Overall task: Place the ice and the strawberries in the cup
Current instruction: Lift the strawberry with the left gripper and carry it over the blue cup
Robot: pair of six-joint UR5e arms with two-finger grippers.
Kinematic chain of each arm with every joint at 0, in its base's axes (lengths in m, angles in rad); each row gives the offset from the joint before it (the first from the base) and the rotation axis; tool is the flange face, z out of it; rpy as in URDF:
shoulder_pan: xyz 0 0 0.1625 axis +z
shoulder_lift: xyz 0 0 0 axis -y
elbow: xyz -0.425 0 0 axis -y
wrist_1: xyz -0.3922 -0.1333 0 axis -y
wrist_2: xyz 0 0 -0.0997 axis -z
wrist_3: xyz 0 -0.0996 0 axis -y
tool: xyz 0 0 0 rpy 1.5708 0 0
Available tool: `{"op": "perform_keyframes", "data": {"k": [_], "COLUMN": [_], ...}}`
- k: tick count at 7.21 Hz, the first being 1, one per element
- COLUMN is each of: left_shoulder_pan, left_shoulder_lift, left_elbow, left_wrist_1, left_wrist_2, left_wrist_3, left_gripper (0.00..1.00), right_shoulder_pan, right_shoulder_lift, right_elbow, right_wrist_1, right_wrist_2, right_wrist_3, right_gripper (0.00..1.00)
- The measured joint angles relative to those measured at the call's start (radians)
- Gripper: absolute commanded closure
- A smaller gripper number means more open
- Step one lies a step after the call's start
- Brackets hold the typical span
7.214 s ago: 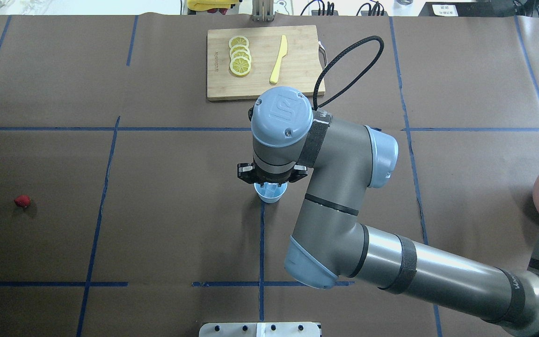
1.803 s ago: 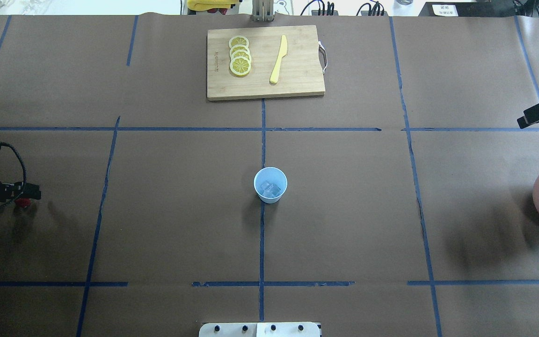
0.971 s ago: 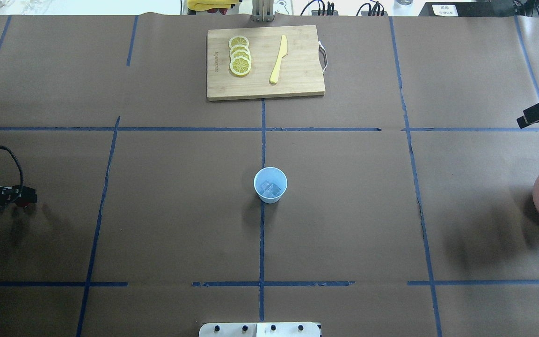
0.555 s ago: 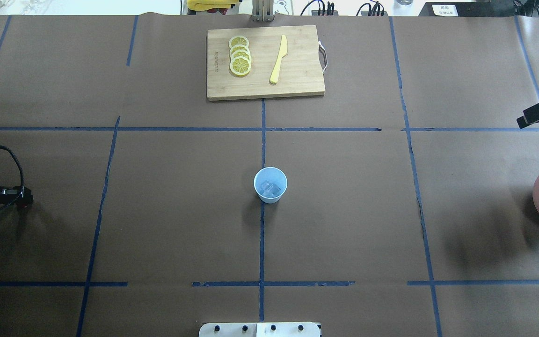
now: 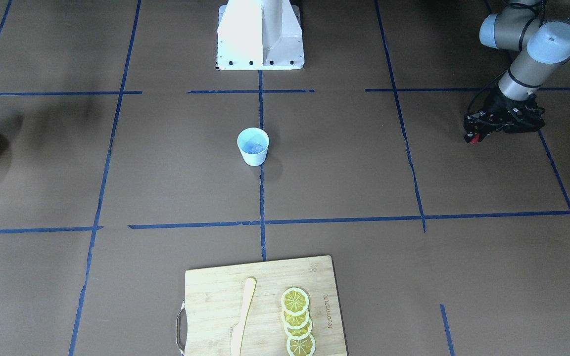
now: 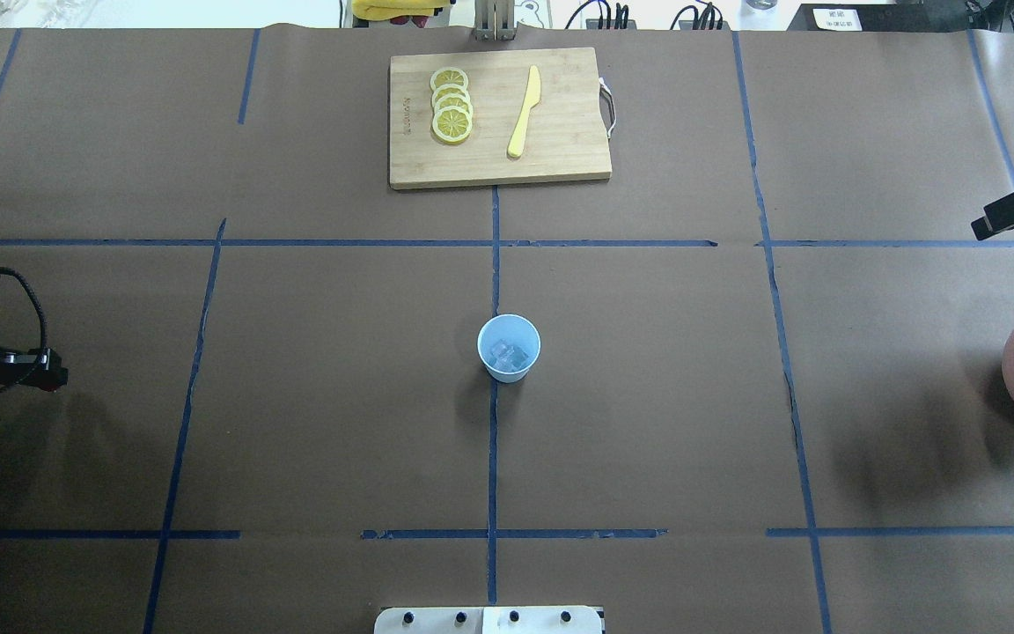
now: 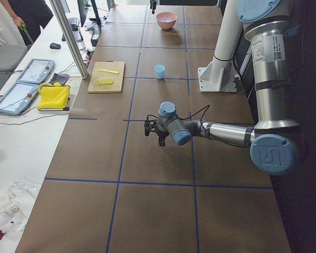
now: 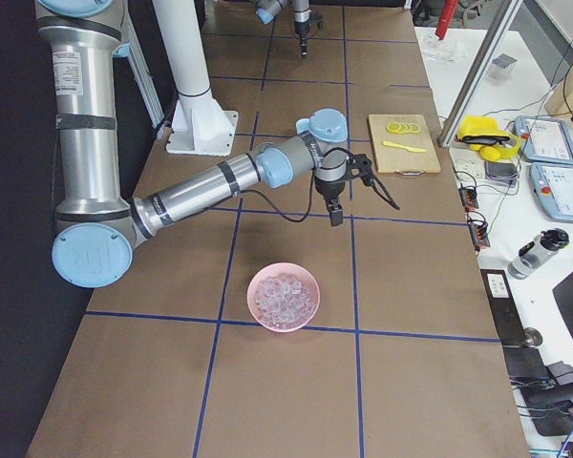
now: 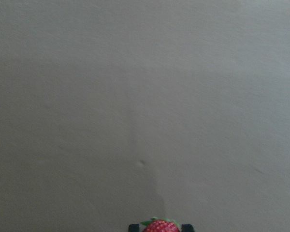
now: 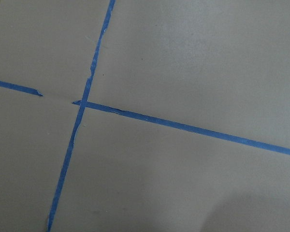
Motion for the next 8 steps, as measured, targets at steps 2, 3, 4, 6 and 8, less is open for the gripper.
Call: {"op": "perform_keyframes", "data": {"k": [2, 3, 4, 6, 8], "left_shoulder_pan": [-0.044, -0.050, -0.047, 0.023, 0.136], "left_shoulder_lift": [-0.041, -0.141, -0.296, -0.568, -0.741], "left_elbow": [-0.150, -0.222, -0.265, -0.275, -0.211], "left_wrist_1": [0.219, 0.416, 0.638, 0.929, 0.980], "left_wrist_2": [-0.074, -0.083, -0.084, -0.069, -0.011], "left_wrist_3": [0.002, 0.002, -0.001, -0.068, -0.214], "left_gripper": [1.00, 1.00, 1.00, 1.00, 1.00], "right_shoulder_pan": [0.035, 0.060, 0.092, 0.176, 0.247], "right_shoulder_lift": [-0.018, -0.037, -0.054, -0.077, -0.086], "right_elbow": [-0.004, -0.007, -0.017, -0.084, -0.179], "right_wrist_1": [0.000, 0.001, 0.000, 0.000, 0.003], "right_wrist_2": [0.022, 0.031, 0.038, 0.075, 0.093], "right_wrist_3": [-0.012, -0.035, -0.077, -0.210, -0.337], "right_gripper": [0.01, 0.01, 0.01, 0.01, 0.01]}}
